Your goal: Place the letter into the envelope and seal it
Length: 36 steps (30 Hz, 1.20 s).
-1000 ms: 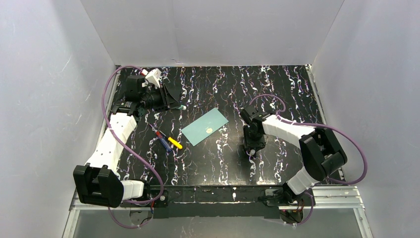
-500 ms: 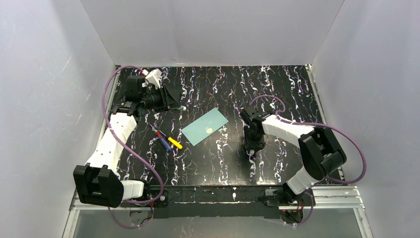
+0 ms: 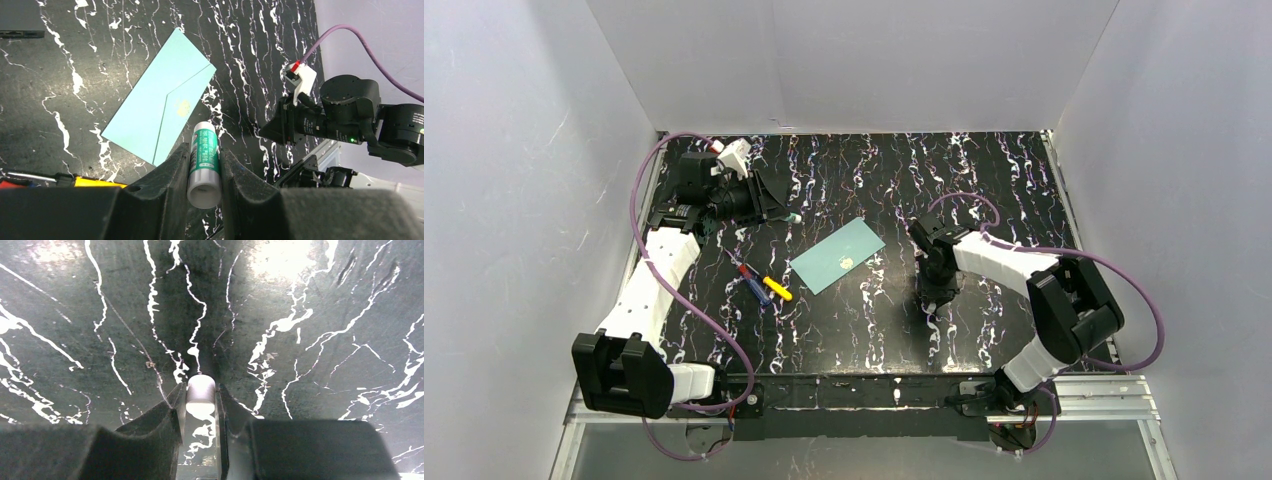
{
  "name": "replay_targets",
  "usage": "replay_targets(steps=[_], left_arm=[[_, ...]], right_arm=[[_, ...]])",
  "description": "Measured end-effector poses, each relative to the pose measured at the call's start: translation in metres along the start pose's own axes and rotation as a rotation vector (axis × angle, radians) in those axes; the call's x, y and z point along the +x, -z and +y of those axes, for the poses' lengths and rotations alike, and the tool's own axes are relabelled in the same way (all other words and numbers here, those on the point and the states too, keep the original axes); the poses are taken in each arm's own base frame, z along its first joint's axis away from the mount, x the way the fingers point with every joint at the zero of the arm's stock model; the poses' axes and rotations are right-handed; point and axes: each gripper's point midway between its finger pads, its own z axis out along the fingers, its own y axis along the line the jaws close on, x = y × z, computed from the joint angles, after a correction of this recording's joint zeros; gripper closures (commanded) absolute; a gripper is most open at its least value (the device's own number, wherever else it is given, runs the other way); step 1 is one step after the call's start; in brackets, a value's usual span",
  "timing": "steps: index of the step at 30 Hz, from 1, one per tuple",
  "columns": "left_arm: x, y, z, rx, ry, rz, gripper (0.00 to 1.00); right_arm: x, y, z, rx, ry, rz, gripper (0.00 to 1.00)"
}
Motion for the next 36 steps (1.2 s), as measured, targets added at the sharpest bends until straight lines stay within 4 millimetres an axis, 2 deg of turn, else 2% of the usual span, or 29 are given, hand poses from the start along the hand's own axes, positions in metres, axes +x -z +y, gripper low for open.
replay_targets(steps=[4,7,10,13,15,18,23,29,32,36], left_arm=[[0.000,0.000,-0.009,0.048,0.006,0.006,1.00],[-0.005,0.001,-0.026,0.135,0.023,0.004,1.00],[-0.016,-0.001,-0.045,0.240,0.065,-0.011,1.00],[-0.028,-0.003,-0.063,0.341,0.114,-0.027,1.00],[-0.034,-0.004,-0.070,0.383,0.144,-0.025,1.00],[-0.048,-0.005,-0.083,0.436,0.202,-0.006,1.00],[-0.081,0.010,-0.113,0.517,0.213,-0.024,1.00],[-0.111,0.034,-0.146,0.599,0.143,-0.071,1.00],[-0.114,0.034,-0.148,0.608,0.136,-0.072,1.00],[-0.114,0.023,-0.141,0.598,0.157,-0.052,1.00]], right_arm=[[-0.005,0.007,0.009,-0.051,0.005,-0.020,0.88],[-0.030,0.033,0.036,-0.184,0.015,-0.107,0.88],[-0.074,0.080,0.075,-0.378,0.023,-0.263,0.87],[-0.122,0.147,0.118,-0.619,0.031,-0.447,0.87],[-0.143,0.185,0.138,-0.765,0.018,-0.543,0.87],[-0.162,0.226,0.157,-0.941,-0.021,-0.622,0.87],[-0.182,0.272,0.176,-1.148,-0.072,-0.674,0.86],[-0.192,0.316,0.183,-1.289,-0.088,-0.724,0.85],[-0.195,0.330,0.182,-1.337,-0.094,-0.745,0.84],[-0.197,0.342,0.180,-1.379,-0.099,-0.769,0.84]])
